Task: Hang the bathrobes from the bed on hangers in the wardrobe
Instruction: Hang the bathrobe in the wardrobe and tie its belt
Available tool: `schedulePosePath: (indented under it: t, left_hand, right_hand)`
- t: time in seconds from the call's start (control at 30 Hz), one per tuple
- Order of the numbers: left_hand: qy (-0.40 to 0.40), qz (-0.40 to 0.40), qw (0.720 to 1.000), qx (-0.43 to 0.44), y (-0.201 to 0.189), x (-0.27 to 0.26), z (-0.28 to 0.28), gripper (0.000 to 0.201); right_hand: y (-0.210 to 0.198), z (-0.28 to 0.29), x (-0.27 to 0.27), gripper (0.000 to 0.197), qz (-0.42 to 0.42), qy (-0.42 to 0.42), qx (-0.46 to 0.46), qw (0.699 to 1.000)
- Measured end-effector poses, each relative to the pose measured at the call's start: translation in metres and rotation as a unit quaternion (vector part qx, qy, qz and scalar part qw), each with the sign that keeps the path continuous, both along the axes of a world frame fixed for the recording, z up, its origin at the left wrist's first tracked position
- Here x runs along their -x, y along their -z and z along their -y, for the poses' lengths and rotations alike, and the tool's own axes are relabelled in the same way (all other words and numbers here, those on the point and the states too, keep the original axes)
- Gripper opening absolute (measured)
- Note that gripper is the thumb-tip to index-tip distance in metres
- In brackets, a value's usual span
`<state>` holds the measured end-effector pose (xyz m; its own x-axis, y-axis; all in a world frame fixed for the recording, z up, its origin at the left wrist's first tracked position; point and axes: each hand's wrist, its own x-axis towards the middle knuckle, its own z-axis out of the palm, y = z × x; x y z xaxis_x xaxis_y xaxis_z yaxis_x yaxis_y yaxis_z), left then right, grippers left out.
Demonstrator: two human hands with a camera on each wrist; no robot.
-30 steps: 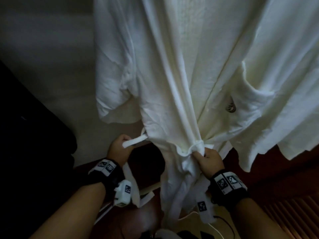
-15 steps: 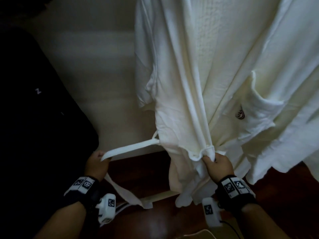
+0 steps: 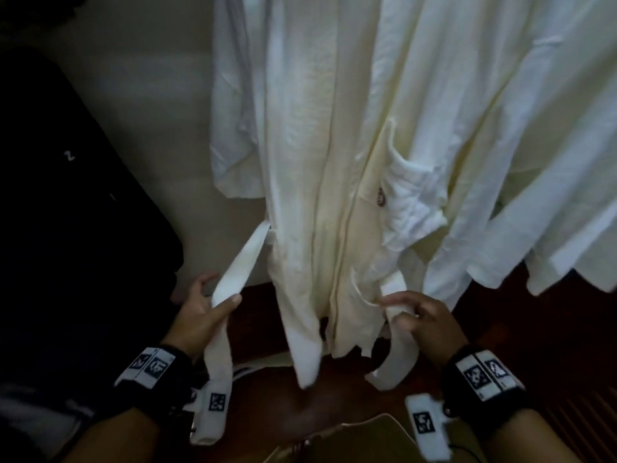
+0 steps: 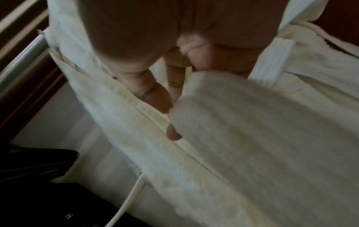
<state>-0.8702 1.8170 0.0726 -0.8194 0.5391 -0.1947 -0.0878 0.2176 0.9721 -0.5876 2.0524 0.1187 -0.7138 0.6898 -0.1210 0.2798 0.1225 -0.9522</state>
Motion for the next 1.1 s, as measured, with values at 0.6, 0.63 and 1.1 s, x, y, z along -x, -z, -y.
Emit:
schedulePosePath:
  t: [0.6, 0.63, 1.1]
  left_hand:
    - [0.297, 0.104, 0.944, -0.097, -0.035, -0.147, 0.009, 0.01]
    - [0.327, 0.103, 0.936, -0.085, -0.038, -0.145, 0.008, 0.011]
    - [0.302, 0.109, 0.946, -0.056, -0.006, -0.136, 0.03, 0.016]
  right_hand:
    - [0.037, 0.109, -0.034, 0.079, 0.233, -0.248, -0.105, 0.935]
    - [0.038, 0.111, -0.032, 0.086, 0.245, -0.245, -0.122, 0.93]
    - [0.05, 0.15, -0.028, 0.041, 0.249, -0.14, -0.147, 0.947]
